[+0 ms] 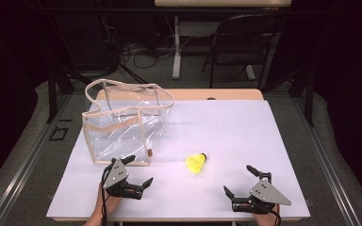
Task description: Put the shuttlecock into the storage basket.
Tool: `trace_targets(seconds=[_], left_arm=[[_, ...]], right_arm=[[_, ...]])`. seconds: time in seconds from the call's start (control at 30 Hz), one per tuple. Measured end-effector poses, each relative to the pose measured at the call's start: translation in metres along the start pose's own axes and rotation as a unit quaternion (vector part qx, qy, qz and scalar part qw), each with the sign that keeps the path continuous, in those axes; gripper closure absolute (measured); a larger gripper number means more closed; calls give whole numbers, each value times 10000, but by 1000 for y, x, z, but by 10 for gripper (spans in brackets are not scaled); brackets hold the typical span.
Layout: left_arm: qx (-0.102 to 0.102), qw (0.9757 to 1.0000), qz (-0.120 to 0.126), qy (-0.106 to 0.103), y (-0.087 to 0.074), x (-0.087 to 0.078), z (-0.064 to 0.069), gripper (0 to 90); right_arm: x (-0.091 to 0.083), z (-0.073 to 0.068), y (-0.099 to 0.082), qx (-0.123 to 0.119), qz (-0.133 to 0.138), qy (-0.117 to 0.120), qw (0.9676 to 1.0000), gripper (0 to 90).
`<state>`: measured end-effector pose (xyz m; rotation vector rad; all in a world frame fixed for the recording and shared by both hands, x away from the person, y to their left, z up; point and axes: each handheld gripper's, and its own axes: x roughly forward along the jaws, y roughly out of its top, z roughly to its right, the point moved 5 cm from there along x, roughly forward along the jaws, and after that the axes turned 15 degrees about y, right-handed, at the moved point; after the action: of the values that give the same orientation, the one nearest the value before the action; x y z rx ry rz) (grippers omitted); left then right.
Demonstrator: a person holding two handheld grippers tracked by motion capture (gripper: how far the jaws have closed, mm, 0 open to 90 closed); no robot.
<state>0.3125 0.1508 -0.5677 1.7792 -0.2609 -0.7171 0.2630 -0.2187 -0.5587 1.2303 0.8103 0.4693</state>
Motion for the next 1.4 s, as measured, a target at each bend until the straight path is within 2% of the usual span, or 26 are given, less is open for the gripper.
trace_targets(seconds=[0.13,0.37,0.5,0.77,1.03,1.17,1.23,1.4], left_arm=[[18,9999,-61,-105,2,6,4,0],[163,9992,-178,-310,6,16,13,0],[200,9988,-251,-362,7,19,16,0],[370,9968,-399,-584,10,25,26,2],[434,9953,-480,-715,15,33,31,2],[506,9936,-557,-848,16,39,36,2],[567,9919,-640,-943,16,42,39,2],[601,9902,-731,-1027,18,49,42,2]], right_arm=[[1,0,-1,17,-40,21,10000,1],[1,1,-2,44,-68,30,10000,1],[1,1,-2,38,-91,46,9999,1],[2,-1,-2,42,-110,78,9999,1],[2,-1,-3,54,-117,79,9999,1],[2,-1,-3,50,-128,85,9999,1],[2,-1,-3,56,-129,91,9999,1],[2,-1,-3,61,-145,97,9998,1]])
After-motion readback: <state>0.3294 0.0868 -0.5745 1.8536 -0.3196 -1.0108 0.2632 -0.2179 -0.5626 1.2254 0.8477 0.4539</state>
